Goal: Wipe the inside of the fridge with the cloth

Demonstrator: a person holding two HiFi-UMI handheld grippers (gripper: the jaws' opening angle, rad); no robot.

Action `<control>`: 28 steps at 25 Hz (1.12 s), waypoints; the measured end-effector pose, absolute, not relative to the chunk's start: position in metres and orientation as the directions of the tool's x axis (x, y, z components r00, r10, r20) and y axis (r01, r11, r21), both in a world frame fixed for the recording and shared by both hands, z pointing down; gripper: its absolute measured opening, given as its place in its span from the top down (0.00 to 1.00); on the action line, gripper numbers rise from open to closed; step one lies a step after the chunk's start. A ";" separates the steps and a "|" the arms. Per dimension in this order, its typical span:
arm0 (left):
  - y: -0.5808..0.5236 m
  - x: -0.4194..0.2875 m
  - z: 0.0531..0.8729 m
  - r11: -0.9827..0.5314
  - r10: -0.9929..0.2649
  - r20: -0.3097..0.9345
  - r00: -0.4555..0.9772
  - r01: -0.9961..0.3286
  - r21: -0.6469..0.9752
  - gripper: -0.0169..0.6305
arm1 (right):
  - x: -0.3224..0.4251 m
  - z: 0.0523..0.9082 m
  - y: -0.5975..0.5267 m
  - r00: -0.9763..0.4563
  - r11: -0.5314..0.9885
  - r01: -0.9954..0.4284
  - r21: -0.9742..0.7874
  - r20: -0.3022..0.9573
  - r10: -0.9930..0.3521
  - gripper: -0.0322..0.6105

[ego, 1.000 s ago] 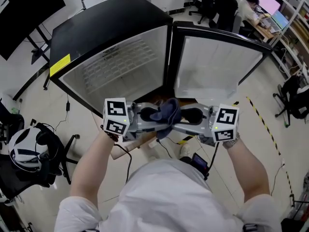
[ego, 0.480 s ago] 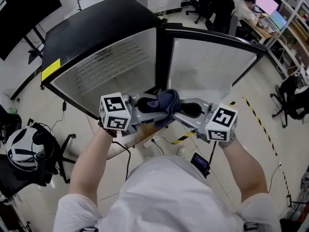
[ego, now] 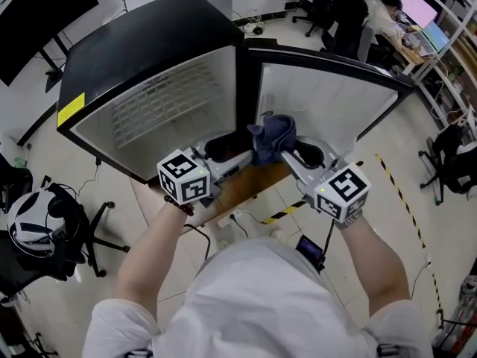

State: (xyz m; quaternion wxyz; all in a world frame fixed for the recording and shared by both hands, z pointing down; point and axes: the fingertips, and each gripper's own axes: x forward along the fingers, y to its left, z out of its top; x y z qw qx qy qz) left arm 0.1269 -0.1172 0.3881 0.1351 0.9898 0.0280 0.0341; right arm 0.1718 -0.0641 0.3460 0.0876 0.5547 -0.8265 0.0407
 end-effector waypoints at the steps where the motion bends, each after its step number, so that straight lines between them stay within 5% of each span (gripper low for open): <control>1: -0.121 0.129 0.393 -0.961 0.036 0.066 0.997 0.016 0.275 0.59 | 0.178 0.344 -0.066 -0.348 0.360 -0.932 0.037 0.182 -0.920 0.84; 10: -0.145 0.157 0.438 -0.954 -0.198 0.193 0.961 -0.234 0.189 0.62 | 0.209 0.328 -0.081 -0.217 0.232 -0.967 0.101 0.144 -0.966 0.84; 28: -0.164 0.201 0.515 -0.896 -0.337 0.435 0.835 -0.426 0.123 0.73 | 0.180 0.262 -0.144 -0.141 0.145 -0.964 0.221 0.034 -0.989 0.84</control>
